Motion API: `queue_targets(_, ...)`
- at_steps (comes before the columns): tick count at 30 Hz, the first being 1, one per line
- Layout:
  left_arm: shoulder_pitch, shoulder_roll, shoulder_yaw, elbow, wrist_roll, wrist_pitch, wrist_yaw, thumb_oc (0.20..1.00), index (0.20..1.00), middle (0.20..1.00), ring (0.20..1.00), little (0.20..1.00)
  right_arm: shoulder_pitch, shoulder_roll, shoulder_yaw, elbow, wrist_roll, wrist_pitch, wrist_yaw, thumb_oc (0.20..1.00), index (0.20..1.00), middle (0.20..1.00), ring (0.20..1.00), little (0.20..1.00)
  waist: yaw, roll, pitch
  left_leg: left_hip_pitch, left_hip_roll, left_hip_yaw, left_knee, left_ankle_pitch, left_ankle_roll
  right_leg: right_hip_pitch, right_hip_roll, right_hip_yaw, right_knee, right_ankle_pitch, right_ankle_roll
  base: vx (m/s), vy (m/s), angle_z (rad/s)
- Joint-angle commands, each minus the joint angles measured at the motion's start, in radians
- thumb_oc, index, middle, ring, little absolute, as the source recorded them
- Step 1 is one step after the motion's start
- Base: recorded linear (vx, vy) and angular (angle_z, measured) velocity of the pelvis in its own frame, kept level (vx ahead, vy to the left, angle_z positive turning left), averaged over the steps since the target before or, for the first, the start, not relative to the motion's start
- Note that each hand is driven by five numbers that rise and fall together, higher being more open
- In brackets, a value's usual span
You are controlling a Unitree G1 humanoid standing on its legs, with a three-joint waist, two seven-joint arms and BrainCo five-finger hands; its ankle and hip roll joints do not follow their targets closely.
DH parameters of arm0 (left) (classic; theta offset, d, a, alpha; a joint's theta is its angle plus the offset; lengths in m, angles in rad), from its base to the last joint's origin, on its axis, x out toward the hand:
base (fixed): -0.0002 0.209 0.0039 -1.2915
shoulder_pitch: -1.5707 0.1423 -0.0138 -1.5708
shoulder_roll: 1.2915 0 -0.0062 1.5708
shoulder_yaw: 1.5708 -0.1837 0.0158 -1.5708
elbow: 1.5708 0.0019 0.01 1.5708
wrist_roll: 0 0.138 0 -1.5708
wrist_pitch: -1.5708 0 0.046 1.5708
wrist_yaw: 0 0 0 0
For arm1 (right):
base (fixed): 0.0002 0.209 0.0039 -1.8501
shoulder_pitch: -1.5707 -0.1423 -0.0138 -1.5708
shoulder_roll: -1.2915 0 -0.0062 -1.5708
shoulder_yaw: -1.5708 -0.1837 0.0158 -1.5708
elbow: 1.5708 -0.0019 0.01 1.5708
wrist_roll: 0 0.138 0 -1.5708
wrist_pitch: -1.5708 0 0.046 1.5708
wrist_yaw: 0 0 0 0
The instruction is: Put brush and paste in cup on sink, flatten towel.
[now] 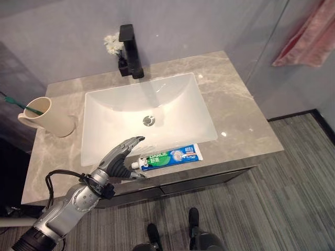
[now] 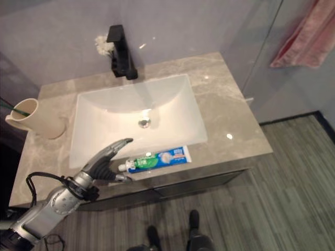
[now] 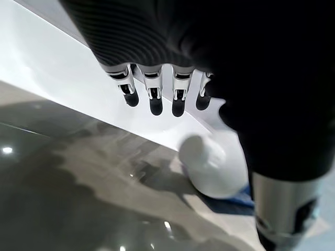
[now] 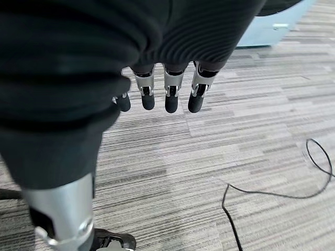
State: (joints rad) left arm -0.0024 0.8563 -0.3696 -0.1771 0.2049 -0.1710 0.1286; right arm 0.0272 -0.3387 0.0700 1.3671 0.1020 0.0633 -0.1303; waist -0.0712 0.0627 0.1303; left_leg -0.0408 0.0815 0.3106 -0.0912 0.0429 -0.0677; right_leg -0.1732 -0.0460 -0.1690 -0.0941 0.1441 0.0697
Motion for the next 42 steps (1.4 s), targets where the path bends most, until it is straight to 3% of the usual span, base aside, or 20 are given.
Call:
queue_targets(1,-0.043,-0.025,0.008,-0.032,0.010,-0.033,0.003,1.000,1.000,1.000,1.000,1.000,-0.011,0.008,-0.004,0.038,-0.023,0.017,-0.021,1.000,1.000,1.000,1.000,1.000,-0.016,-0.002,0.015,-0.022,0.072,-0.035,0.004,0.063,-0.088,0.123,-0.031,0.030,0.007,-0.119,0.084,0.02,-0.033,-0.19)
queue_targets(7,-0.032,-0.051,-0.011,-0.023,0.007,-0.029,-0.005,1.000,1.000,1.000,1.000,1.000,-0.012,0.000,-0.013,0.039,-0.019,0.018,-0.021,1.000,1.000,1.000,1.000,1.000,-0.025,0.001,0.017,0.001,0.073,-0.017,0.004,0.059,-0.086,0.134,-0.024,0.044,0.007,-0.124,0.079,0.01,-0.009,-0.06)
queue_targets(8,-0.030,-0.053,-0.014,-0.019,0.007,-0.028,-0.008,0.881,0.881,0.881,0.881,0.881,-0.012,0.000,-0.014,0.038,-0.017,0.017,-0.022,1.000,1.000,1.000,1.000,1.000,-0.027,0.000,0.016,0.005,0.074,-0.013,0.004,0.058,-0.086,0.135,-0.023,0.048,0.007,-0.124,0.079,0.02,-0.031,-0.11)
queue_targets(9,-0.024,-0.054,-0.016,-0.011,0.007,-0.026,-0.013,0.272,0.272,0.272,0.272,0.272,-0.011,0.000,-0.015,0.037,-0.012,0.015,-0.022,1.000,1.000,1.000,1.000,1.000,-0.029,-0.003,0.013,0.009,0.076,-0.009,0.004,0.057,-0.086,0.137,-0.022,0.054,0.007,-0.123,0.079,0.03,-0.036,-0.12)
queue_targets(10,-0.022,-0.053,-0.016,-0.011,0.008,-0.026,-0.014,0.200,0.200,0.200,0.200,0.200,-0.010,0.001,-0.016,0.037,-0.010,0.015,-0.022,1.000,1.000,1.000,1.000,1.000,-0.029,-0.003,0.011,0.011,0.076,-0.008,0.004,0.056,-0.086,0.138,-0.021,0.055,0.007,-0.122,0.079,0.03,-0.037,-0.12)
queue_targets(24,-0.007,-0.034,-0.036,0.057,0.061,-0.016,-0.031,0.200,0.200,0.200,0.200,0.200,0.001,0.022,-0.014,0.039,0.014,0.009,-0.020,1.000,1.000,1.000,1.000,1.000,-0.027,-0.023,-0.020,0.040,0.081,-0.008,0.004,0.043,-0.086,0.162,-0.019,0.056,0.007,-0.119,0.082,0.01,-0.006,-0.01)
queue_targets(30,-0.004,-0.033,0.010,0.056,0.078,-0.012,0.013,0.200,0.200,0.200,0.200,0.200,-0.003,0.029,-0.054,0.056,0.065,0.010,-0.026,1.000,1.000,1.000,1.000,1.000,-0.021,-0.035,-0.035,0.042,0.082,-0.005,0.004,0.041,-0.088,0.157,-0.026,0.064,0.007,-0.103,0.093,0.00,0.000,0.00)
queue_targets(33,-0.005,-0.043,0.041,0.066,0.091,-0.012,0.050,0.200,0.200,0.200,0.200,0.200,0.000,0.031,-0.076,0.066,0.092,0.008,-0.032,1.000,1.000,1.000,1.000,1.000,-0.018,-0.043,-0.044,0.038,0.082,-0.005,0.004,0.041,-0.090,0.151,-0.030,0.065,0.007,-0.094,0.097,0.00,0.000,0.00)
queue_targets(38,-0.039,-0.069,0.186,0.062,0.132,-0.013,0.199,0.200,0.200,0.200,0.200,0.200,0.012,0.018,-0.242,0.082,0.349,-0.037,-0.067,1.000,1.000,1.000,1.000,1.000,-0.027,-0.062,-0.067,0.024,0.085,-0.015,0.004,0.041,-0.102,0.141,-0.044,0.059,0.007,-0.081,0.110,0.00,0.000,0.00)
queue_targets(40,-0.097,-0.118,0.277,0.060,0.106,-0.012,0.302,0.200,0.200,0.200,0.200,0.200,0.024,-0.058,-0.348,0.066,0.445,-0.071,-0.102,1.000,1.000,1.000,1.000,1.000,-0.046,-0.076,-0.088,0.022,0.090,-0.018,0.004,0.040,-0.109,0.144,-0.052,0.050,0.007,-0.079,0.113,0.01,0.032,0.02)
queue_targets(42,-0.126,-0.131,0.304,0.051,0.111,-0.008,0.348,0.200,0.200,0.200,0.200,0.200,0.018,-0.128,-0.352,-0.024,0.349,-0.093,-0.183,1.000,1.000,1.000,1.000,1.000,-0.054,-0.074,-0.090,0.032,0.090,-0.020,0.004,0.029,-0.109,0.154,-0.057,0.047,0.007,-0.084,0.117,0.01,0.043,0.02)
